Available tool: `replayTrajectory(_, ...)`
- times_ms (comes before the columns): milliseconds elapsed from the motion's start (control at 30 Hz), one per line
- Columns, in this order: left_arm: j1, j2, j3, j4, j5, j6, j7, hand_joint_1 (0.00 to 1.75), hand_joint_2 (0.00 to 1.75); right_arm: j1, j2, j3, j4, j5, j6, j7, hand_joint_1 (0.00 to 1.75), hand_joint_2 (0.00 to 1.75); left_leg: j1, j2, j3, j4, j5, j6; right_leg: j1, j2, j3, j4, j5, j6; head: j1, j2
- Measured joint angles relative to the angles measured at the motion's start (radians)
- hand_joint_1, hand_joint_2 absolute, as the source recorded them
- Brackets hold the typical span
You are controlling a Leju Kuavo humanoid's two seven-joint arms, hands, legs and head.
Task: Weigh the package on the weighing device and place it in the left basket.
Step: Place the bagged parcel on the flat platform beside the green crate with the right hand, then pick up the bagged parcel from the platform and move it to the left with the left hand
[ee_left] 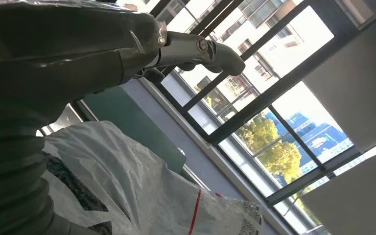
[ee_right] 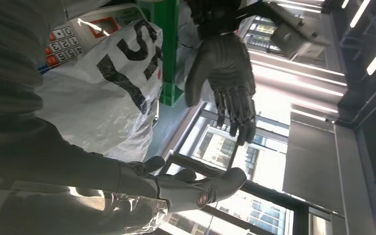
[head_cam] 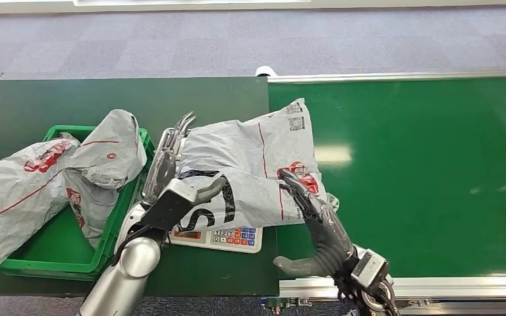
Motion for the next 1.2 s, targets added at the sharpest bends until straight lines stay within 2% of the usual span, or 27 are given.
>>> replayTrajectory(133, -0.094, -0.022, -0.054, 0.088, -0.213, -0.027, 0.126, 0.00, 1.75, 0.007, 0.015, -0.015, -0.019, -0.010, 0.024, -0.002, 0.00, 1.75, 0.000, 0.000, 0.000, 0.000, 0.000, 0.000, 0.000, 0.000, 0.000, 0.000, 0.000, 0.000, 0.000, 0.000)
replayTrajectory(233, -0.173, -0.045, -0.099, 0.202, -0.350, -0.096, 0.226, 0.00, 1.75, 0.007, 0.027, -0.016, -0.023, -0.009, 0.037, -0.002, 0.00, 1.75, 0.000, -0.001, 0.000, 0.000, 0.000, 0.000, 0.000, 0.000, 0.000, 0.000, 0.000, 0.000, 0.000, 0.000)
replayTrajectory(333, -0.242, -0.074, -0.133, 0.335, -0.412, -0.162, 0.263, 0.05, 1.75, 0.007, 0.036, -0.015, -0.031, -0.007, 0.045, -0.002, 0.00, 1.75, 0.000, 0.000, 0.000, 0.000, 0.000, 0.000, 0.000, 0.000, 0.000, 0.000, 0.000, 0.000, 0.000, 0.000)
replayTrajectory(367, -0.261, -0.083, -0.141, 0.373, -0.419, -0.175, 0.266, 0.16, 1.75, 0.007, 0.038, -0.017, -0.034, -0.007, 0.046, -0.002, 0.00, 1.75, 0.000, 0.000, 0.000, 0.000, 0.000, 0.000, 0.000, 0.000, 0.000, 0.000, 0.000, 0.000, 0.000, 0.000)
replayTrajectory(467, -0.315, -0.103, -0.158, 0.479, -0.426, -0.221, 0.270, 1.19, 1.75, 0.010, 0.040, -0.028, -0.035, -0.007, 0.047, 0.003, 0.00, 1.75, 0.000, 0.000, 0.000, 0.000, 0.000, 0.000, 0.000, 0.000, 0.000, 0.000, 0.000, 0.000, 0.000, 0.000)
replayTrajectory(500, -0.330, -0.110, -0.162, 0.511, -0.426, -0.240, 0.271, 1.48, 1.75, 0.012, 0.040, -0.034, -0.035, -0.007, 0.047, 0.005, 0.00, 1.75, 0.000, -0.001, -0.001, 0.000, 0.000, 0.000, 0.000, 0.000, 0.000, 0.000, 0.000, 0.000, 0.000, 0.000)
replayTrajectory(533, -0.343, -0.116, -0.165, 0.541, -0.428, -0.260, 0.275, 1.56, 1.75, 0.013, 0.041, -0.038, -0.036, -0.007, 0.051, 0.006, 0.00, 1.75, 0.000, -0.001, -0.001, 0.000, 0.000, 0.000, 0.000, 0.000, 0.000, 0.000, 0.000, 0.000, 0.000, 0.000)
replayTrajectory(633, -0.365, -0.130, -0.173, 0.626, -0.433, -0.307, 0.287, 1.61, 1.75, 0.011, 0.055, -0.028, -0.044, -0.008, 0.072, 0.002, 0.00, 1.75, 0.000, 0.002, 0.000, 0.000, 0.000, 0.000, 0.000, 0.001, 0.000, 0.000, 0.000, 0.000, 0.000, 0.000)
replayTrajectory(800, -0.393, -0.141, -0.175, 0.705, -0.432, -0.317, 0.289, 1.61, 1.75, 0.009, 0.069, -0.021, -0.049, -0.008, 0.078, 0.001, 0.00, 1.75, 0.000, 0.001, 0.000, 0.000, 0.000, 0.000, 0.000, 0.000, 0.000, 0.000, 0.000, -0.001, 0.000, 0.000)
replayTrajectory(933, -0.404, -0.146, -0.175, 0.735, -0.432, -0.317, 0.288, 1.61, 1.75, 0.009, 0.072, -0.019, -0.049, -0.008, 0.080, 0.001, 0.00, 1.75, 0.000, 0.001, 0.000, 0.000, 0.000, 0.000, 0.000, 0.000, 0.000, 0.000, 0.000, -0.001, 0.000, 0.000)
replayTrajectory(1200, -0.413, -0.148, -0.173, 0.761, -0.412, -0.332, 0.274, 1.73, 1.75, 0.008, 0.077, -0.020, -0.049, -0.007, 0.084, 0.001, 0.00, 1.75, 0.000, 0.001, 0.000, 0.000, 0.000, 0.000, 0.000, 0.000, 0.000, 0.000, 0.000, -0.001, 0.000, 0.000)
